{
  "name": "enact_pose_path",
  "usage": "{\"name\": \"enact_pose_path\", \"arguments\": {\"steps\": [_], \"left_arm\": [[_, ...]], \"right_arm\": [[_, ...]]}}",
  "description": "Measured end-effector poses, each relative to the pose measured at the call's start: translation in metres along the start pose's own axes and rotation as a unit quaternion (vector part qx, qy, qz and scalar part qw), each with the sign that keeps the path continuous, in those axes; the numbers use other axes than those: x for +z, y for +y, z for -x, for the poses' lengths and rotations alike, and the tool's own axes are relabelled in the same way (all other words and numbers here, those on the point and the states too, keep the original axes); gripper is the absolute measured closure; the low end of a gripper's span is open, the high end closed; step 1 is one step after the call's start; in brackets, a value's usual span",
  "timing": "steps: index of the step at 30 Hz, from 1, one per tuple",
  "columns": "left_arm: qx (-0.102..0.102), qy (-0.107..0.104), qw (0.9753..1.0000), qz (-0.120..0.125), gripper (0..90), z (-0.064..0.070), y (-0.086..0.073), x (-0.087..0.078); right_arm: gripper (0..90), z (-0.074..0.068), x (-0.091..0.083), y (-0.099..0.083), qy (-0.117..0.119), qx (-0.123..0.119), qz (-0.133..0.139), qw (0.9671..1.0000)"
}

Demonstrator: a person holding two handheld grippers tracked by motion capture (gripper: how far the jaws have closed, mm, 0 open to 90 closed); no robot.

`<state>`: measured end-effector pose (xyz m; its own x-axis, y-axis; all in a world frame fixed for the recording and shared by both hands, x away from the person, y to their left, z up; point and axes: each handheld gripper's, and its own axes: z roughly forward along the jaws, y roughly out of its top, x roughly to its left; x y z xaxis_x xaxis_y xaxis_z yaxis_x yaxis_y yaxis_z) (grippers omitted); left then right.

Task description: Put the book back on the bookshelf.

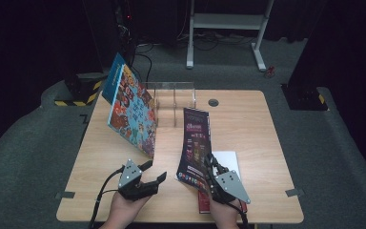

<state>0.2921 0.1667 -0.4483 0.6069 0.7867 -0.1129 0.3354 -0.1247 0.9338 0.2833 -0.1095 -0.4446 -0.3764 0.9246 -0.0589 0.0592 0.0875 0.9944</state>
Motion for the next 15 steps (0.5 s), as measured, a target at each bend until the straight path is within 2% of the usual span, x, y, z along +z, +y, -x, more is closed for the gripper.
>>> {"name": "enact_pose_path", "arguments": {"steps": [5, 9, 15], "left_arm": [[0.007, -0.004, 0.9997, 0.021, 32.3, 0.007, 0.027, 0.002], [0.013, -0.007, 0.9996, 0.026, 32.3, 0.013, 0.038, 0.006], [0.017, -0.018, 0.9993, 0.027, 32.1, 0.024, 0.045, 0.008]], "right_arm": [[81.0, -0.005, -0.001, -0.004, -0.001, -0.008, 0.003, 1.0], [81.0, -0.008, -0.003, -0.005, -0.003, -0.012, 0.008, 0.9999], [81.0, -0.013, 0.0, -0.008, 0.002, -0.017, 0.006, 0.9998]]}}
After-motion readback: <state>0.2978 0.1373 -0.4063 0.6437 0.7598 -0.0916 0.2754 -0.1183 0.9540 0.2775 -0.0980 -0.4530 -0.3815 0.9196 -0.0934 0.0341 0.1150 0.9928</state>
